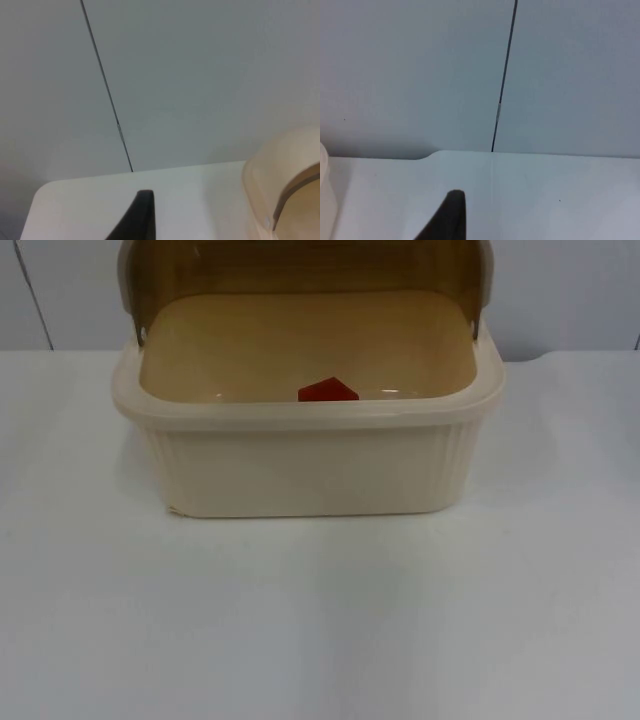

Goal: Open the box lid with the left hand, place the block into the box with the right hand, then close the box lid with the left hand.

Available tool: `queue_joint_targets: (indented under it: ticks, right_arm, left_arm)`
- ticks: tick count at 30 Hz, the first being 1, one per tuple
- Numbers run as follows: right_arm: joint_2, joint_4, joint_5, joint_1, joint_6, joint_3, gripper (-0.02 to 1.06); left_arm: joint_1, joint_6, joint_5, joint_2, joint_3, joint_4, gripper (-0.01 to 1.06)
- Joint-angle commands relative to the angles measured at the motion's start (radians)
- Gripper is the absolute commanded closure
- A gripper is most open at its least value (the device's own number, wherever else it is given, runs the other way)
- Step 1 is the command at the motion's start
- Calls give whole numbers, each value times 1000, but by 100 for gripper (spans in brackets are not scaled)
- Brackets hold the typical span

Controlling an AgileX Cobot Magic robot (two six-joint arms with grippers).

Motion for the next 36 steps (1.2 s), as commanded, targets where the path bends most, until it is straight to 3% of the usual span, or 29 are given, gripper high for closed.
queue_joint_targets:
  ticks: [1, 12, 17, 19, 21, 27, 31, 32, 36]
  right_arm:
    - [-8, 3, -1, 6, -4, -6, 0]
    - [-8, 3, -1, 6, -4, -6, 0]
    - [-8, 3, -1, 6, -4, -6, 0]
    - [-8, 3, -1, 6, -4, -6, 0]
    - [-8, 3, -3, 6, -4, -6, 0]
    - [-8, 5, -5, 6, -4, -6, 0]
    - [-8, 5, -5, 6, -4, -6, 0]
    - [-8, 5, -5, 6, -4, -6, 0]
    - [-8, 8, -5, 6, -4, -6, 0]
  left_arm:
    - [5, -1, -1, -7, -1, -2, 0]
    - [5, -1, 1, -9, -1, -3, 0]
    - [5, -87, -6, -7, -1, -38, 0]
    - [5, -42, -20, -7, -1, -38, 0]
    - [-7, 91, -24, -7, -1, -42, 0]
    - [-15, 129, 18, 34, -35, -53, 0]
    - [-71, 374, 106, 185, -167, -127, 0]
    - [-71, 374, 106, 185, -167, -127, 0]
    - [-166, 574, 107, 365, -347, -134, 0]
